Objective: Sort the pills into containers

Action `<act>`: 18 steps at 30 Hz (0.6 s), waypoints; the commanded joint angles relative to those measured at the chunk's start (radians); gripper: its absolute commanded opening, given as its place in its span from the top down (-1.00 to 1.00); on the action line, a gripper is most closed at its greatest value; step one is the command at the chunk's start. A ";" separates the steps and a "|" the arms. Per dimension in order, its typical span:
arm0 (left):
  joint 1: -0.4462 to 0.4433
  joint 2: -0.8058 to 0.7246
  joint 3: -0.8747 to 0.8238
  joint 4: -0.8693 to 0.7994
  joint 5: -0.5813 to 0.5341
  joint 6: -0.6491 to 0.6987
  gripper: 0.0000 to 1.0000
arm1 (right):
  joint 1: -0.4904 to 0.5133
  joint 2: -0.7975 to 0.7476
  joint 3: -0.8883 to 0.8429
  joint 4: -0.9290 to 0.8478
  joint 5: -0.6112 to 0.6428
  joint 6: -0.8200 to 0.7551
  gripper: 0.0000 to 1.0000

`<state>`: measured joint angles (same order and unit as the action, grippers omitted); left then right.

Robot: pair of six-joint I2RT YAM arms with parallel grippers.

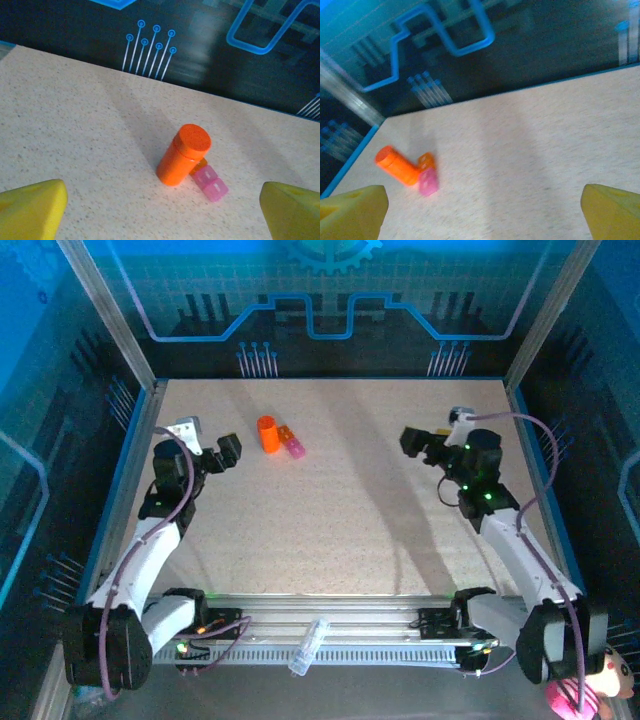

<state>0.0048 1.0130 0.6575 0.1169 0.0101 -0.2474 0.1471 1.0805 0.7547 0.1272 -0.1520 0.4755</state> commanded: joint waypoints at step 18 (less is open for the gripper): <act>-0.006 0.000 0.131 -0.247 0.123 -0.082 -0.98 | 0.467 0.846 0.836 -0.566 0.150 -0.290 -0.70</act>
<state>0.0029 0.9955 0.7441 -0.0921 0.1219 -0.3412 0.5903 1.8389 1.4761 -0.2840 -0.0360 0.2646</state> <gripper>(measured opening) 0.989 0.857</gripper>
